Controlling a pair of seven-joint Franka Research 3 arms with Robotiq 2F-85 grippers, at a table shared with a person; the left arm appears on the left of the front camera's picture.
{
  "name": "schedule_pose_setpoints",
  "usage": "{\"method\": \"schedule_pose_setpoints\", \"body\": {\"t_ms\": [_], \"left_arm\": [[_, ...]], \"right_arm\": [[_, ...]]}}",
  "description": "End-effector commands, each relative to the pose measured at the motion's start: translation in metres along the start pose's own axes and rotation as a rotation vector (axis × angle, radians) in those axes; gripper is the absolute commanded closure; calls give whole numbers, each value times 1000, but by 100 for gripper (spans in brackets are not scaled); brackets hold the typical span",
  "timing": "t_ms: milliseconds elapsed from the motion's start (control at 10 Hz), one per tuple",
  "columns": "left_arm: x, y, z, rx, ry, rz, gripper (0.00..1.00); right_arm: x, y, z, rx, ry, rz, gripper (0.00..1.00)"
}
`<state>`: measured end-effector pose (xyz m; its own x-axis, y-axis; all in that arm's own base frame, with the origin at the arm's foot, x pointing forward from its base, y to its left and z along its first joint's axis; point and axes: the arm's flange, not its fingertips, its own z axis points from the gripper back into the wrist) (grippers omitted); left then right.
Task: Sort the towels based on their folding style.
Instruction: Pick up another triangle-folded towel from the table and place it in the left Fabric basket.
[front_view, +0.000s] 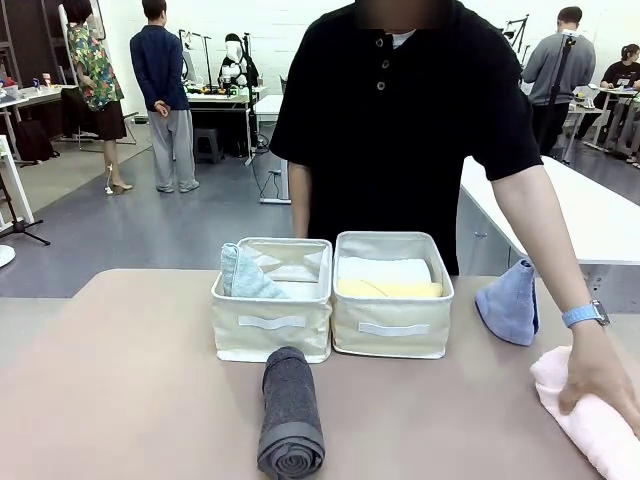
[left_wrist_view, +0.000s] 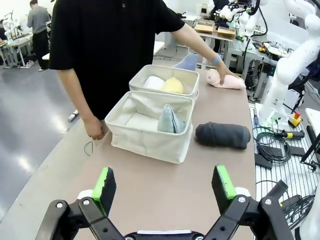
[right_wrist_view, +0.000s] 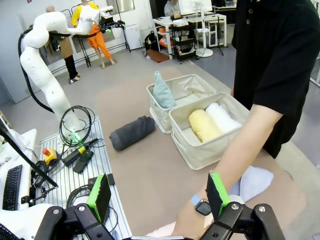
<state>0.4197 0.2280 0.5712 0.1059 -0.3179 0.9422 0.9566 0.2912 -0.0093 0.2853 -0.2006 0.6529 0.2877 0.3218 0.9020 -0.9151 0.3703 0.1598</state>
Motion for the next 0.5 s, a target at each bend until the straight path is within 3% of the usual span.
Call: {"method": "schedule_pose_setpoints", "body": {"t_ms": [0, 100, 300, 400], "left_arm": [[1, 6, 0, -78, 23, 2, 0], [0, 0, 0, 0, 0, 0, 0], [0, 0, 0, 0, 0, 0, 0], [0, 0, 0, 0, 0, 0, 0]], "right_arm": [[1, 0, 1, 8, -14, 12, 0], [1, 0, 1, 8, -14, 12, 0], [0, 0, 0, 0, 0, 0, 0], [8, 10, -28, -11, 168, 24, 0]]}}
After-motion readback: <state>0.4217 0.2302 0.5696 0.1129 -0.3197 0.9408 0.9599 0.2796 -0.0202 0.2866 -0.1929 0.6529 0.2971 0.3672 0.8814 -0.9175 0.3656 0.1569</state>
